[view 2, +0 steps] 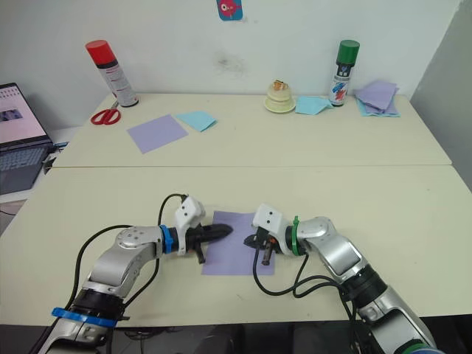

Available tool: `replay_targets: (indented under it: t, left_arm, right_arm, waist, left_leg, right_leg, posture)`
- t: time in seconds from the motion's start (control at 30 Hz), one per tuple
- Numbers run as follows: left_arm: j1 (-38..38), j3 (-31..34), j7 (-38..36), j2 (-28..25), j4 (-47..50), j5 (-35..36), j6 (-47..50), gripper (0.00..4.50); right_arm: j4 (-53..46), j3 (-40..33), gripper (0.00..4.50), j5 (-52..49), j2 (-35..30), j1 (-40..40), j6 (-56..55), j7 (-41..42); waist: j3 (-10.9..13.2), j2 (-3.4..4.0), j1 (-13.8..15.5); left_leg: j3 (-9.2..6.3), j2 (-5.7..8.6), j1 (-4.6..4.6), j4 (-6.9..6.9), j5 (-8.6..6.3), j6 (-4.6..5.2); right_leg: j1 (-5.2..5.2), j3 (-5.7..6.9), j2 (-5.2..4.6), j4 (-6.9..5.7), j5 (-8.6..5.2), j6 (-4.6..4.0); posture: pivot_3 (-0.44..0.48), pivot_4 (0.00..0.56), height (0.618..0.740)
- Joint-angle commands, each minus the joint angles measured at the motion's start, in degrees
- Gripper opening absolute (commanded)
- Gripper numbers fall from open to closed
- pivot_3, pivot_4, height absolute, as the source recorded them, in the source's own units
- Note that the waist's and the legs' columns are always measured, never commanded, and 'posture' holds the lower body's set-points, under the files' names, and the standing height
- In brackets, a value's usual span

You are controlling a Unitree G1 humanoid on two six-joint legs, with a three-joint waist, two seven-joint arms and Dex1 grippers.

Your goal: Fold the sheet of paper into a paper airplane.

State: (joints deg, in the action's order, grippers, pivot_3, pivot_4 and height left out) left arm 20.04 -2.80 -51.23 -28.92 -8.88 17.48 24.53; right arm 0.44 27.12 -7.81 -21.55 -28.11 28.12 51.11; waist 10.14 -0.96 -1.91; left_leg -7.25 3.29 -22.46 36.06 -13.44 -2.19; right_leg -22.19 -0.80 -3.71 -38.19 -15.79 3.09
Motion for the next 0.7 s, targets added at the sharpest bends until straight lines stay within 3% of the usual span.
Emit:
replay_targets:
  t: [0.03,0.17,0.27,0.37,0.47,0.57,0.7]
  left_arm:
    - [0.22,4.1,1.53,0.15,-0.54,2.45,1.67,0.0]
    - [1.12,7.84,2.04,1.92,1.8,6.85,3.7,0.0]
    - [3.15,12.95,3.02,4.41,6.5,15.05,7.97,0.0]
    - [3.89,13.26,3.01,3.91,11.32,18.45,11.7,0.0]
    - [1.57,8.37,1.56,1.77,17.06,17.27,13.58,0.0]
    - [-2.63,-0.93,0.61,-1.93,21.01,10.81,12.44,0.0]
    - [-5.93,-7.44,0.04,-5.18,19.85,3.74,8.08,0.0]
  right_arm:
    - [0.63,-0.21,0.06,1.01,-0.32,1.48,0.93,-0.43]
    - [0.45,-0.33,0.06,1.09,0.3,1.73,1.31,-0.81]
    - [0.43,-0.43,0.06,1.14,0.76,1.58,1.67,-1.0]
    - [0.79,-0.5,0.06,1.28,1.08,1.44,1.7,-1.04]
    - [0.99,-0.68,0.06,1.37,1.29,1.37,1.8,-1.11]
    - [1.15,-0.81,0.06,1.47,1.41,1.38,1.91,-1.21]
    - [1.27,-1.32,0.06,1.44,1.6,1.6,2.34,-1.9]
  waist:
    - [0.0,-0.01,-0.02]
    - [-0.01,-0.01,0.03]
    - [0.0,-0.04,0.05]
    - [-0.01,-0.07,-0.05]
    - [-0.03,-0.06,-0.37]
    - [-0.03,-0.05,-0.43]
    - [-0.02,-0.05,-0.35]
  left_leg:
    - [0.0,0.01,0.0,0.0,0.0,0.0]
    - [-0.01,0.01,-0.01,0.0,0.0,-0.01]
    - [-0.01,0.0,-0.03,0.01,0.01,-0.03]
    - [-0.03,-0.03,-0.03,0.01,0.03,-0.06]
    - [0.02,-0.02,0.03,-0.02,0.04,-0.08]
    - [0.05,-0.01,0.05,-0.04,0.04,-0.08]
    - [0.04,-0.01,0.04,-0.05,0.04,-0.07]
  right_leg:
    - [-0.02,-0.01,0.0,-0.04,0.01,-0.01]
    - [-0.03,-0.01,-0.02,-0.04,0.01,-0.01]
    - [-0.03,0.0,-0.03,-0.04,0.02,-0.03]
    - [-0.03,0.02,-0.01,-0.05,0.02,-0.04]
    - [-0.01,-0.05,0.0,-0.07,0.02,-0.04]
    - [0.0,-0.1,0.01,-0.05,0.03,-0.04]
    - [-0.02,-0.09,0.02,-0.06,0.03,-0.05]
  posture:
    - [0.0,0.15,0.74]
    - [0.0,0.15,0.74]
    - [0.0,0.15,0.74]
    - [0.0,0.15,0.74]
    - [0.0,0.15,0.74]
    - [0.0,0.15,0.74]
    - [0.0,0.15,0.74]
